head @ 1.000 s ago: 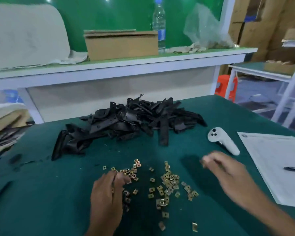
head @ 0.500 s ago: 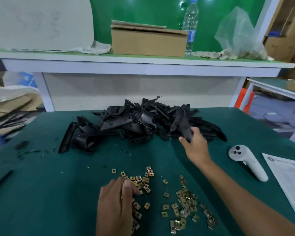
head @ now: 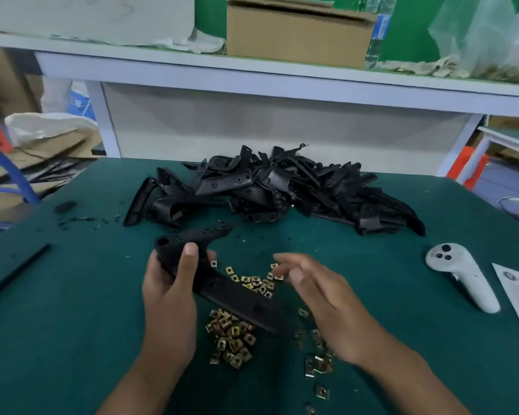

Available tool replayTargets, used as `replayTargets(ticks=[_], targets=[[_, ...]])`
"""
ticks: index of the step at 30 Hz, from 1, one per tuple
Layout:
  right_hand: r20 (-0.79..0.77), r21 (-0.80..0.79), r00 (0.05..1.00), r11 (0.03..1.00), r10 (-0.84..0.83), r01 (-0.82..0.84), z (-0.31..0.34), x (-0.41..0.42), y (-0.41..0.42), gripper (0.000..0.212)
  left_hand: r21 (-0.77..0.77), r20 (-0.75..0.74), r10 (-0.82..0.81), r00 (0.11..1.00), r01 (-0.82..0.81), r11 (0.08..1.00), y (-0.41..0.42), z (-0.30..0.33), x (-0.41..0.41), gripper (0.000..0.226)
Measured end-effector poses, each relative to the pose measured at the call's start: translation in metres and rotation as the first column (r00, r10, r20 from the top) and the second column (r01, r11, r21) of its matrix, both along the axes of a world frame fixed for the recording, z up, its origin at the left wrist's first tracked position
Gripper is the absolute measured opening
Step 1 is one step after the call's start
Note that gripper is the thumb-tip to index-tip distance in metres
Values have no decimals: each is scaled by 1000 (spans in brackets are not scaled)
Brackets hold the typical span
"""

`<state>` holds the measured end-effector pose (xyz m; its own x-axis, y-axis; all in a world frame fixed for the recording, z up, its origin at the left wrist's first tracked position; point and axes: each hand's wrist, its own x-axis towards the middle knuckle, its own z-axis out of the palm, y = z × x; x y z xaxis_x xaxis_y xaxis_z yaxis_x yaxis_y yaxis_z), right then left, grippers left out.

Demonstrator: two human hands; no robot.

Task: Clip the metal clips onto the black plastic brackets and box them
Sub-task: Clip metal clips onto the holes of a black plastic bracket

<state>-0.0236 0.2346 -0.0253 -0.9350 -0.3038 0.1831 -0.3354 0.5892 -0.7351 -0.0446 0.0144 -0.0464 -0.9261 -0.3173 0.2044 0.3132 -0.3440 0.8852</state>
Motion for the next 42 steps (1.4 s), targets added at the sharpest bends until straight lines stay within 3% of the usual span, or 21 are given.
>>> replayTargets(ticks=[3, 5, 10, 15, 18, 21, 25, 34, 39, 42], targets=[[-70, 306, 996, 951, 62, -38, -13, -9, 5, 56, 52, 24, -29, 999, 28, 998, -4, 1, -2, 19], [-120, 460, 983, 885, 139, -70, -24, -13, -1, 54, -36, 9, -55, 998, 55, 998, 1, -1, 2, 13], [-207, 429, 975, 903, 85, 12, -25, -14, -3, 20, -414, -35, -153, 988, 125, 902, 12, -10, 19, 21], [-132, 257, 989, 961, -68, 101, -26, -12, -1, 8, -553, -21, -185, 982, 143, 821, 13, -2, 20, 18], [-106, -21, 979, 985, -172, 171, -20, -10, 3, 16, -542, -12, -212, 977, 171, 823, 8, -8, 24, 20], [74, -354, 982, 916, -174, 189, -11, -7, 6, 22, -511, -16, -316, 949, 264, 818, 6, -14, 26, 25], [243, -571, 965, 790, -94, 221, -8, -8, 5, 28, -582, -26, -356, 934, 275, 765, 5, -18, 23, 30], [313, -676, 950, 700, -9, 230, -3, -6, 0, 10, -618, 10, -374, 927, 300, 727, 6, -18, 22, 29], [279, -670, 960, 719, 11, 186, 0, -3, -2, 17, -574, 40, -404, 914, 351, 739, 6, -19, 22, 42], [260, -653, 965, 741, 27, 155, 1, 0, -4, 13, -627, 54, -417, 907, 356, 693, 5, -20, 21, 38]])
